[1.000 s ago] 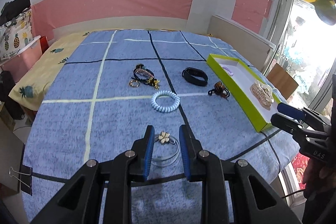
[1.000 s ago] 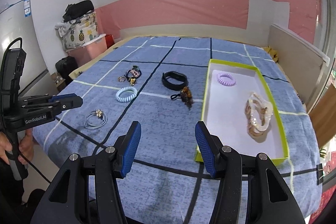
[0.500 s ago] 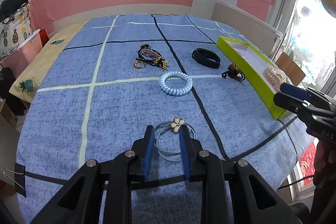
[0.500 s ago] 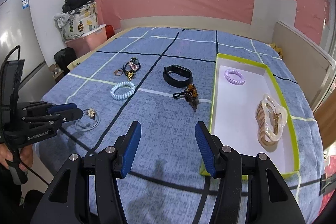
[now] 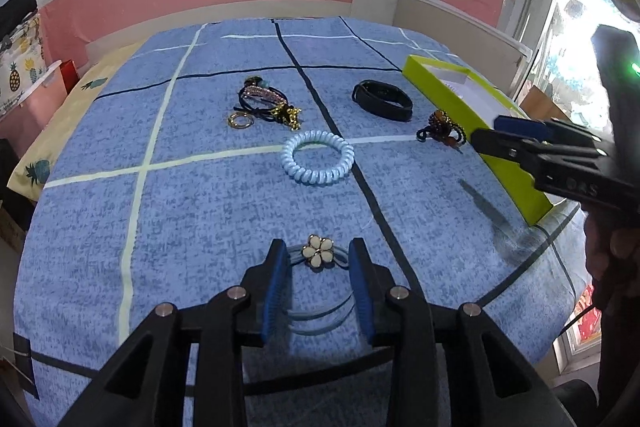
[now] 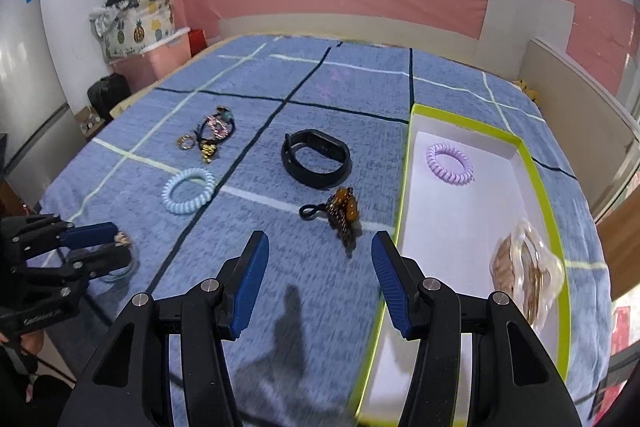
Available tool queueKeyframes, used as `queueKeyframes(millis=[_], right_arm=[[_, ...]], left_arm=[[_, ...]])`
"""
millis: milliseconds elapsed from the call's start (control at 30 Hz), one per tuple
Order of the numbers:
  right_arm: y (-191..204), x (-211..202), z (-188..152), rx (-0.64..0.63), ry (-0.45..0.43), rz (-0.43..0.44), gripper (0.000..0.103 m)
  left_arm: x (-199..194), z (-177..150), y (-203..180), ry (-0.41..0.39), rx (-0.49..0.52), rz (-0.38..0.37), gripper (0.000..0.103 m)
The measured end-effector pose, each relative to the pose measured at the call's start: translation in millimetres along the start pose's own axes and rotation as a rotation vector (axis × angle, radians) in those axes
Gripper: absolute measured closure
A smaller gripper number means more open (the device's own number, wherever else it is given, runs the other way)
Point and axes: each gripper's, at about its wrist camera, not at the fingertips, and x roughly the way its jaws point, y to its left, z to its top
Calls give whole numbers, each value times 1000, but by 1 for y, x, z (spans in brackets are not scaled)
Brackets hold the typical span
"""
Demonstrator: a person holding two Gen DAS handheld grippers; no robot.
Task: Organize jewelry
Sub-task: 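Grasp the flower-charm bracelet with the left gripper while the right grasps the beaded charm, then carry the flower bracelet and beaded charm into the green box and release both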
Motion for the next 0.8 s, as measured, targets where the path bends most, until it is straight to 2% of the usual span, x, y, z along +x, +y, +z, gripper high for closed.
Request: queueKeyframes(millis=[167, 267, 333, 400, 533, 567, 633, 733, 800], right_arm=[[-2, 16, 12, -35, 39, -16, 49], [-1, 24, 17, -63, 61, -18, 50], [1, 28, 19, -85, 77, -22, 59], [3, 35, 20, -109, 103, -34, 60], [1, 49, 18, -122, 156, -51, 70], [1, 50, 17, -123, 161, -52, 71], [-1, 53, 16, -114, 162, -47, 86], [-1, 52, 15, -103, 153, -40, 93], [-2, 50, 15, -96, 144, -28, 94]], left_arm=[[3, 1, -3, -4, 28, 12, 70], [3, 1, -3, -8, 38, 21, 76], [3, 1, -2, -9, 37, 23, 81], [3, 1, -1, -10, 34, 16, 83], [3, 0, 1, -15, 35, 15, 85], [3, 0, 1, -16, 37, 15, 85], [4, 0, 0, -20, 43, 19, 88], [4, 0, 1, -25, 41, 14, 91], [5, 0, 1, -29, 37, 10, 91]])
